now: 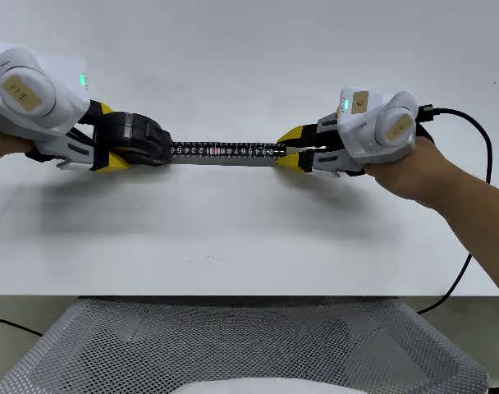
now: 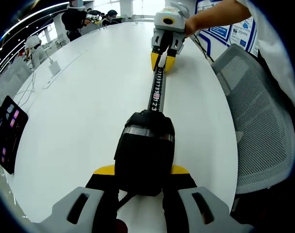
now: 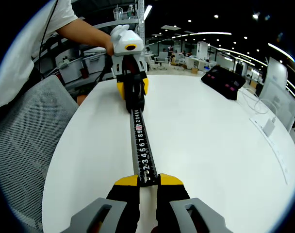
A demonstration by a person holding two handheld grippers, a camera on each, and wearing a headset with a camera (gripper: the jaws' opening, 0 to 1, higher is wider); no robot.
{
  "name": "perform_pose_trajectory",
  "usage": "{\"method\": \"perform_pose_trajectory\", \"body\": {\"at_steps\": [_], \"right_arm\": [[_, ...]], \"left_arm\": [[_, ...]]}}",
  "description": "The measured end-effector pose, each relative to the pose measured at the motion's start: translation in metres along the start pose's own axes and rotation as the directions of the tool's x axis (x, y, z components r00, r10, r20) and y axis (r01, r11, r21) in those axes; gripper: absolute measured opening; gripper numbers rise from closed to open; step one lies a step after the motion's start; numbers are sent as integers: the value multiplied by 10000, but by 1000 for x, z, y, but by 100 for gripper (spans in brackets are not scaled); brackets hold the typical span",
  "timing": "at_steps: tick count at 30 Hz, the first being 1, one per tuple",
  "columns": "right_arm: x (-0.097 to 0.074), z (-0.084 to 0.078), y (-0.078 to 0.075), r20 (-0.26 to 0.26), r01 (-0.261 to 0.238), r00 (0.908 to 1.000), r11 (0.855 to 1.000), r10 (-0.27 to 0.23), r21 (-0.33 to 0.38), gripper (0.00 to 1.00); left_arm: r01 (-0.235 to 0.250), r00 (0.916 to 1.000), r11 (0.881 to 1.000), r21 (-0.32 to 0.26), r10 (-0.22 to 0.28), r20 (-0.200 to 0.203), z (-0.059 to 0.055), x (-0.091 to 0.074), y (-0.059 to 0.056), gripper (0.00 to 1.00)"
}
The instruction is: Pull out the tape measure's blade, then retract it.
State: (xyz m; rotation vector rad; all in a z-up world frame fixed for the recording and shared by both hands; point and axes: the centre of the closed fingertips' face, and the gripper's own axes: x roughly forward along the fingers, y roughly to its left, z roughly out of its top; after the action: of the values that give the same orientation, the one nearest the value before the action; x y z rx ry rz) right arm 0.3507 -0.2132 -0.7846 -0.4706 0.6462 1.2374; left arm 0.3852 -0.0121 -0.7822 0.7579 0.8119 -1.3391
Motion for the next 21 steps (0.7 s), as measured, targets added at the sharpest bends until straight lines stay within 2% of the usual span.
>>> {"method": "perform_pose_trajectory", "body": {"at_steps": [21], "right_arm": [[-21,-19,-3,-363,70,9993,10000,-69,32,8]], "left_arm": [[-2,10000,10000,33,2,-5,5,-2,-5,29]]}}
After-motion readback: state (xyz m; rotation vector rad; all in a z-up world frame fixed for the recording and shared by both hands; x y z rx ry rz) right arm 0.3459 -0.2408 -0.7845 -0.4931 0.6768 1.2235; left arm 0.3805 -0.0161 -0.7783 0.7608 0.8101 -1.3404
